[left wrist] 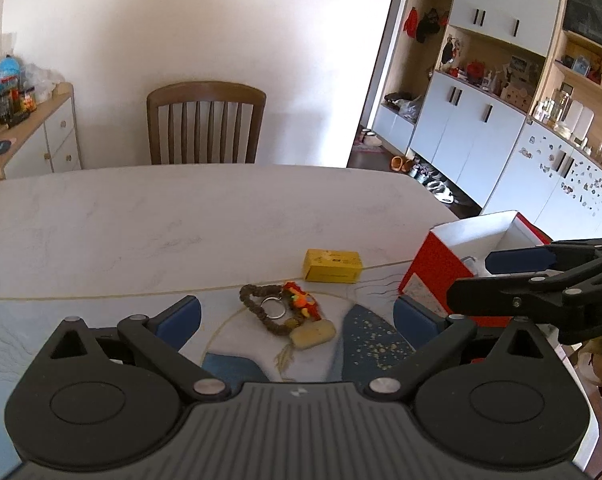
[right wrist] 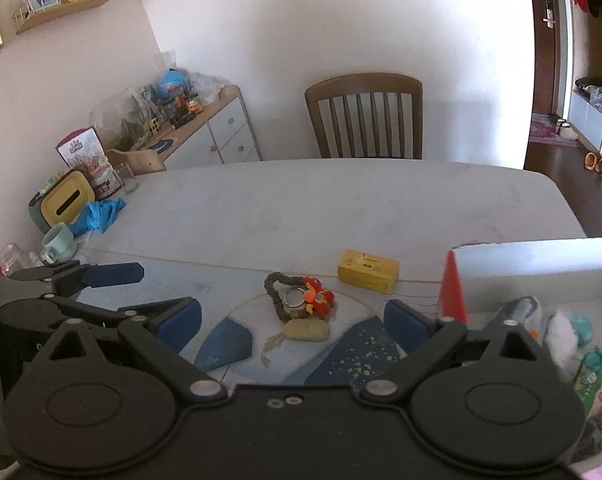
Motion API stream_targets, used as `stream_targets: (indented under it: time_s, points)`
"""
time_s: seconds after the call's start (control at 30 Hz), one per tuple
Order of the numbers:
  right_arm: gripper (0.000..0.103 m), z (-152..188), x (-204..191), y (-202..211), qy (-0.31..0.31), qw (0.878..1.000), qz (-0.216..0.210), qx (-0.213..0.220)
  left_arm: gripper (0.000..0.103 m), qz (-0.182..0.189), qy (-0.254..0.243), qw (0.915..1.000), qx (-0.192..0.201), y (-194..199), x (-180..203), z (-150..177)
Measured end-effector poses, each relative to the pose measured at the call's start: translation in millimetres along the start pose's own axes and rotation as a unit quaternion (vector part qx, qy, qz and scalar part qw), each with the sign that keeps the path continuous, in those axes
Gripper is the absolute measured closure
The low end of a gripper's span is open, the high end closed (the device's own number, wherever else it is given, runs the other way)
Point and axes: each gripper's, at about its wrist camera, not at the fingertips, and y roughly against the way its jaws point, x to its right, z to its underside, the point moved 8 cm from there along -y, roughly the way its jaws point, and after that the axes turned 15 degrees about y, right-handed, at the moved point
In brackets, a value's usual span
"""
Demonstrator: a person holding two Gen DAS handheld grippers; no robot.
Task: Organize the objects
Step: 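Grasp the brown beaded keychain with left tool while right tool grasps the red plush dragon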
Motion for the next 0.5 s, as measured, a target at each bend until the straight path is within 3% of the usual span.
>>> stream_targets:
  time_s: [0.2, 0.5]
  points:
    - [0.007, -4.2, -0.1, -27.1, 0.001, 1.000, 0.006, -0.018, 0.000, 0.003, 0.015, 0.9998, -0.011, -20.5, -20.6, 1.4]
    - [0.008, 3.9, 7.2, -64.1, -0.007, 0.999, 0.018, -0.051, 0.000, -0.002, -0.012, 0.9999, -0.010, -55.8, -40.0, 15.3]
